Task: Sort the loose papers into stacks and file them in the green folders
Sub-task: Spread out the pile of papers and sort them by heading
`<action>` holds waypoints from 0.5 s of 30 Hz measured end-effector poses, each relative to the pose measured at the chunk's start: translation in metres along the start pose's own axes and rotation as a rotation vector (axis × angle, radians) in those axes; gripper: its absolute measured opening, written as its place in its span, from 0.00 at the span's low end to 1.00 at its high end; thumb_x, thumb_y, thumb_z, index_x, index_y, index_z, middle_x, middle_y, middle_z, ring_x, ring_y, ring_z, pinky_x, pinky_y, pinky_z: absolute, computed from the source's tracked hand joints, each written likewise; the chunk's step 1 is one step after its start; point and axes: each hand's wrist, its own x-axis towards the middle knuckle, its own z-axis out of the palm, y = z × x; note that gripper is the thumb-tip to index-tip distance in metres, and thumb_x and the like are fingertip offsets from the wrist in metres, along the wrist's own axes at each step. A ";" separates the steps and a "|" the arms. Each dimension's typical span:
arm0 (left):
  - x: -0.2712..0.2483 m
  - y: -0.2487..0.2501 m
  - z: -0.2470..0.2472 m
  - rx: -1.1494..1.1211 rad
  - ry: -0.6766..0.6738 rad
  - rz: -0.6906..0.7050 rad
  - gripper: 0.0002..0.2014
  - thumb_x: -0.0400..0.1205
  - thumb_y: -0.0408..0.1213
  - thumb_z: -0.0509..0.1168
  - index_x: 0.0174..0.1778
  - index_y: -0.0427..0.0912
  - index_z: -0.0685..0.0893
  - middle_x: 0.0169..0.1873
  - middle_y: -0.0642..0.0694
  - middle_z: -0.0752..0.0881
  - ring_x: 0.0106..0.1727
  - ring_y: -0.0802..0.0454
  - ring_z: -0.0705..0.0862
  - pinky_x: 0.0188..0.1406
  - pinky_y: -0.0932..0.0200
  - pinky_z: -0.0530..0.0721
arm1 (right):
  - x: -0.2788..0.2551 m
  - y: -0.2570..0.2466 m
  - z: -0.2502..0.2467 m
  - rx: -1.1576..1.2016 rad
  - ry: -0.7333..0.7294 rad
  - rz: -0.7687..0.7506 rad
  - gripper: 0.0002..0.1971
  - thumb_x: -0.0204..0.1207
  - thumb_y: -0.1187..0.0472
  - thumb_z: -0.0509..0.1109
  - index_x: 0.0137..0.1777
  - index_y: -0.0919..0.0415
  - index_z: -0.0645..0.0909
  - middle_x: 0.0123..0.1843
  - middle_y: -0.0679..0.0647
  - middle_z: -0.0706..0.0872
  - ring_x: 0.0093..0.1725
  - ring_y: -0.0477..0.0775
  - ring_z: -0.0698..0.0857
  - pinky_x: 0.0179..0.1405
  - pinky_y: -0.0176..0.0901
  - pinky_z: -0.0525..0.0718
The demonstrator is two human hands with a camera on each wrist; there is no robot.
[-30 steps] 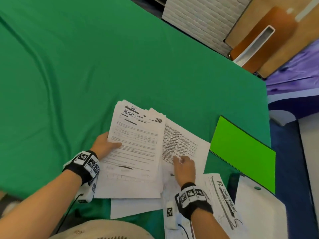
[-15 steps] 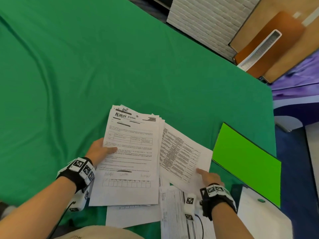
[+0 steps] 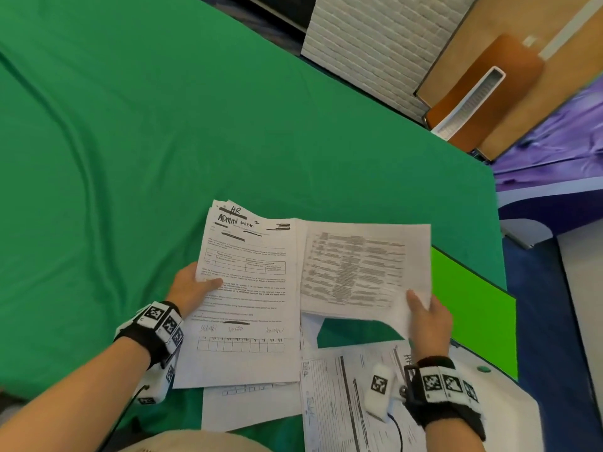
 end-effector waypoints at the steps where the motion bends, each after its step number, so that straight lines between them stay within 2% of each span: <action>1: -0.002 0.001 0.002 -0.012 0.004 0.017 0.16 0.80 0.29 0.70 0.62 0.45 0.81 0.58 0.44 0.87 0.57 0.40 0.87 0.60 0.37 0.83 | -0.004 -0.007 -0.007 0.097 0.075 -0.011 0.13 0.82 0.61 0.67 0.63 0.65 0.82 0.57 0.60 0.87 0.51 0.60 0.86 0.52 0.50 0.84; 3: -0.006 0.003 0.007 -0.048 -0.002 0.046 0.14 0.80 0.28 0.70 0.58 0.48 0.82 0.59 0.44 0.87 0.57 0.41 0.87 0.61 0.35 0.83 | -0.015 -0.020 -0.021 0.280 0.185 -0.008 0.14 0.83 0.60 0.66 0.64 0.65 0.81 0.59 0.61 0.86 0.50 0.56 0.83 0.45 0.41 0.80; 4: -0.007 0.004 0.008 -0.063 -0.006 0.052 0.13 0.80 0.29 0.70 0.57 0.49 0.82 0.59 0.44 0.87 0.57 0.41 0.87 0.60 0.35 0.83 | -0.019 -0.024 -0.028 0.339 0.195 0.006 0.16 0.84 0.58 0.64 0.68 0.65 0.79 0.64 0.65 0.83 0.51 0.54 0.81 0.45 0.38 0.78; 5: -0.009 0.005 0.010 -0.079 -0.008 0.054 0.13 0.80 0.29 0.70 0.57 0.48 0.82 0.59 0.44 0.87 0.57 0.41 0.87 0.60 0.34 0.83 | -0.022 -0.025 -0.033 0.393 0.164 0.039 0.20 0.86 0.56 0.59 0.74 0.65 0.74 0.70 0.70 0.77 0.52 0.53 0.76 0.49 0.39 0.73; 6: -0.009 0.005 0.012 -0.092 -0.010 0.054 0.14 0.80 0.29 0.70 0.59 0.47 0.82 0.59 0.45 0.87 0.57 0.41 0.87 0.61 0.35 0.83 | -0.026 -0.027 -0.035 0.434 0.111 0.084 0.24 0.88 0.54 0.54 0.80 0.64 0.66 0.77 0.74 0.68 0.52 0.51 0.64 0.54 0.43 0.65; 7: -0.010 0.006 0.014 -0.102 -0.010 0.055 0.15 0.80 0.29 0.70 0.62 0.46 0.82 0.59 0.45 0.87 0.58 0.42 0.87 0.61 0.35 0.83 | -0.029 -0.029 -0.035 0.476 0.078 0.117 0.25 0.89 0.54 0.52 0.82 0.63 0.62 0.80 0.75 0.61 0.54 0.61 0.75 0.56 0.47 0.59; 8: -0.011 0.006 0.016 -0.106 -0.012 0.056 0.16 0.80 0.29 0.69 0.64 0.45 0.81 0.60 0.46 0.87 0.59 0.42 0.86 0.62 0.36 0.83 | -0.033 -0.027 -0.033 0.480 0.097 0.107 0.24 0.88 0.55 0.54 0.81 0.62 0.64 0.79 0.74 0.64 0.68 0.72 0.76 0.56 0.48 0.61; 9: -0.011 0.006 0.018 -0.108 -0.017 0.059 0.17 0.80 0.29 0.70 0.65 0.44 0.81 0.60 0.46 0.87 0.59 0.42 0.86 0.62 0.37 0.83 | -0.036 -0.023 -0.028 0.471 0.141 0.068 0.21 0.87 0.57 0.59 0.78 0.62 0.71 0.76 0.71 0.73 0.63 0.64 0.81 0.56 0.47 0.68; 11: -0.009 0.004 0.022 -0.117 -0.030 0.066 0.16 0.81 0.30 0.69 0.65 0.44 0.81 0.61 0.45 0.87 0.59 0.43 0.86 0.62 0.37 0.83 | -0.049 -0.017 -0.010 0.466 0.181 0.023 0.15 0.83 0.62 0.65 0.69 0.62 0.78 0.68 0.60 0.83 0.61 0.59 0.83 0.57 0.45 0.77; 13: -0.008 0.003 0.026 -0.135 -0.029 0.066 0.15 0.82 0.36 0.69 0.65 0.45 0.81 0.61 0.45 0.87 0.58 0.43 0.87 0.61 0.39 0.84 | -0.065 -0.004 0.012 0.440 0.068 0.045 0.14 0.82 0.65 0.67 0.66 0.58 0.79 0.65 0.55 0.85 0.61 0.55 0.84 0.61 0.47 0.79; 15: -0.007 0.000 0.029 -0.169 -0.027 0.040 0.18 0.81 0.49 0.67 0.65 0.46 0.82 0.57 0.46 0.89 0.58 0.44 0.88 0.60 0.39 0.85 | -0.083 0.015 0.034 0.352 -0.110 0.104 0.11 0.80 0.66 0.69 0.61 0.56 0.80 0.61 0.53 0.86 0.59 0.56 0.84 0.64 0.55 0.82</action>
